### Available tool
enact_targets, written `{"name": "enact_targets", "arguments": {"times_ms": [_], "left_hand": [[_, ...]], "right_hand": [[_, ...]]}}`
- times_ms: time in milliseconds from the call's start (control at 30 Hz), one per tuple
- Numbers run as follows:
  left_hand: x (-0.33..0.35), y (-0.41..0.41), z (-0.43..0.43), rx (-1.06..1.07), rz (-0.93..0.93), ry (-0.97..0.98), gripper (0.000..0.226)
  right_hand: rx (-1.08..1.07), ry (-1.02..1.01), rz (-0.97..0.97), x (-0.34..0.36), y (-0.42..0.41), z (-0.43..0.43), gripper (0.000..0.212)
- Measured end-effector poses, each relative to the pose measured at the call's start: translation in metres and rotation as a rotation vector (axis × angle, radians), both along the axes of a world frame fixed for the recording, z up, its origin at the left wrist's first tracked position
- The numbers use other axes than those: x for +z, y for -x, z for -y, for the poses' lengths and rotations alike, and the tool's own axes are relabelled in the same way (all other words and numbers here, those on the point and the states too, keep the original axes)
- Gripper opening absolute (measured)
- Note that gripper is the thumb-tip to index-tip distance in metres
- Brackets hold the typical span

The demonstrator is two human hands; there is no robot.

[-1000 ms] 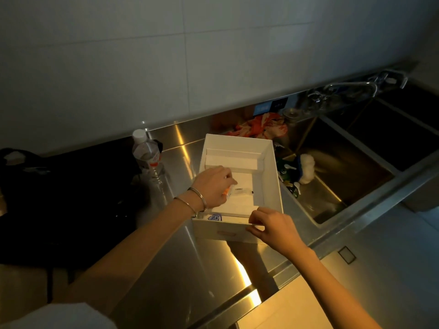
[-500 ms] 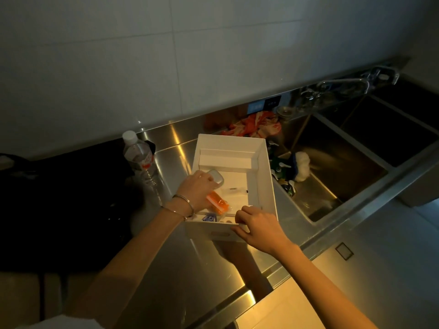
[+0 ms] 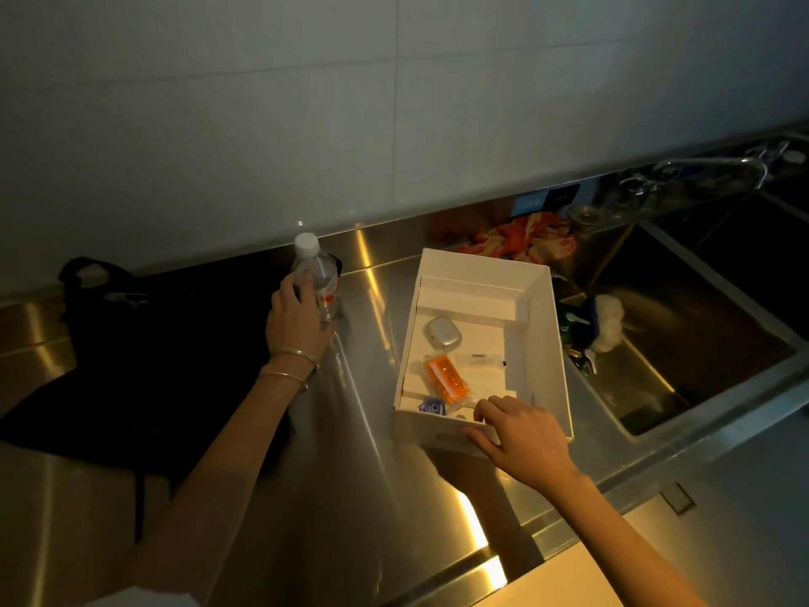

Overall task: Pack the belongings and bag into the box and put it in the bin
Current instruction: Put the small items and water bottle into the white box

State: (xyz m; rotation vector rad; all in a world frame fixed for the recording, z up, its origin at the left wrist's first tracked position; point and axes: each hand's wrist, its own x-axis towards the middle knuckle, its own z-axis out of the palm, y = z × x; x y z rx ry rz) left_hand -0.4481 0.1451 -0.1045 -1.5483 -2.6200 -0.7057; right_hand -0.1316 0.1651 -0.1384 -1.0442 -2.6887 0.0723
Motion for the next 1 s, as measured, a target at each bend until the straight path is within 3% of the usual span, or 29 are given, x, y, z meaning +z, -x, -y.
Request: {"name": "enact_targets", "arguments": {"times_ms": [100, 233, 400, 533, 667, 800, 867, 1000], "left_hand": [[-0.006, 0.001, -0.015, 0.085, 0.092, -0.104, 0.075], [-0.008, 0.006, -0.032, 0.222, 0.249, -0.235, 0.089], [-0.001, 0.016, -0.049, 0.273, 0.361, -0.152, 0.079], [0.014, 0.008, -0.039, 0.176, 0.32, -0.145, 0.067], [0.063, -0.021, -0.022, 0.017, 0.278, -0.383, 0.067], [0.122, -0.052, -0.023, -0.17, 0.407, -0.543, 0.074], [0.135, -0.07, -0.033, -0.26, 0.435, -0.52, 0.075], [0.112, -0.113, -0.068, -0.448, 0.53, -0.239, 0.075]], "right_hand": [[-0.01, 0.002, 0.001, 0.001, 0.001, 0.001, 0.06], [-0.016, 0.011, 0.005, 0.002, 0.001, 0.001, 0.062], [-0.026, -0.001, 0.008, 0.003, 0.002, 0.001, 0.063], [-0.036, -0.024, 0.037, 0.002, 0.001, 0.001, 0.06], [-0.021, -0.018, 0.037, 0.002, 0.0, 0.002, 0.058], [-0.033, -0.012, 0.051, 0.001, 0.0, 0.001, 0.058], [-0.028, -0.01, 0.053, -0.002, 0.0, 0.0, 0.057], [-0.006, -0.016, 0.05, -0.001, -0.001, 0.0, 0.045]]}}
